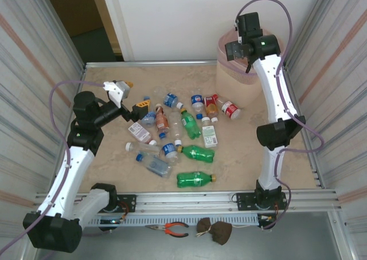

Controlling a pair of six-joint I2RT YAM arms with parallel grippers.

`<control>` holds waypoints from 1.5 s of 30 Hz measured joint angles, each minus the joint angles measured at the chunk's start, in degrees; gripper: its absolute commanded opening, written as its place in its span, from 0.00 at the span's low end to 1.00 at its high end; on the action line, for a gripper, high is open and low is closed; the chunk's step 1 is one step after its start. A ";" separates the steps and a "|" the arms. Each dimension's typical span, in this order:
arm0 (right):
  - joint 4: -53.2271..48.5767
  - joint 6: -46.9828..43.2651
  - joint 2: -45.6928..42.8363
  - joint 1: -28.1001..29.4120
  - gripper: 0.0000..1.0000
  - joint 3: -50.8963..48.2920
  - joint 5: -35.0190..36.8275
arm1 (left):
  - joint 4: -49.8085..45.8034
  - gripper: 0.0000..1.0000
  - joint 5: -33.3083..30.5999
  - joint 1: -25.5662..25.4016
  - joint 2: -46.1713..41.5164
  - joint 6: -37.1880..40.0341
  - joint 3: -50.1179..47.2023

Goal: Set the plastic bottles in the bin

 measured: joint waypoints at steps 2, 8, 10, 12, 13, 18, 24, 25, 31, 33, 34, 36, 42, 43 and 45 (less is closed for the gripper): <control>0.04 -1.29 -2.23 1.51 0.97 -2.32 0.28 | 0.00 0.97 0.00 0.00 0.00 0.02 0.00; 0.24 -5.97 -8.04 6.36 0.97 -9.22 1.11 | 0.02 0.97 0.00 0.00 0.00 -0.02 0.00; 0.24 -7.76 -9.66 8.04 0.97 -12.46 1.29 | 0.02 0.97 0.00 0.00 0.00 -0.02 0.00; 0.22 -9.84 -11.13 10.03 0.95 -16.63 1.51 | 0.02 0.97 0.00 0.00 0.00 -0.15 0.00; 0.37 -10.60 -11.72 11.04 0.94 -18.84 1.84 | 0.04 0.97 0.00 0.00 0.00 -0.17 0.00; 0.07 -12.87 -12.22 15.85 0.90 -29.09 3.78 | 0.20 0.97 0.00 -0.15 0.00 -0.20 0.00; 0.17 -12.11 -12.22 16.83 0.89 -39.26 5.79 | 0.17 0.97 0.00 -0.42 0.02 -0.17 0.00; 0.22 -11.82 -12.22 16.76 0.88 -40.76 6.03 | 0.20 0.97 0.00 -0.42 0.02 -0.17 0.00; 2.19 -9.70 -12.07 15.17 0.85 -48.87 7.23 | 0.17 0.97 0.00 -0.44 0.13 -0.17 0.00; 3.65 -9.11 -12.02 14.03 0.85 -51.30 7.26 | 0.17 0.97 0.00 -0.48 0.24 -0.17 0.00; 4.37 -8.68 -12.00 13.51 0.85 -52.37 7.26 | 0.17 0.97 -0.02 -0.55 0.28 -0.17 0.00; 6.10 -8.44 -11.82 12.39 0.85 -54.71 7.30 | 0.17 0.97 0.00 -0.72 0.44 -0.17 0.00; 10.51 -8.33 -10.03 10.14 0.85 -58.40 7.26 | 0.17 0.97 -0.02 -0.74 0.79 -0.17 0.00; 11.34 -8.33 -9.44 9.84 0.84 -58.62 7.26 | 0.17 0.97 -0.02 -0.74 0.85 -0.17 0.00; 12.72 -8.46 -8.39 9.33 0.84 -58.84 7.28 | 0.17 0.97 -0.02 -0.74 0.85 -0.17 0.00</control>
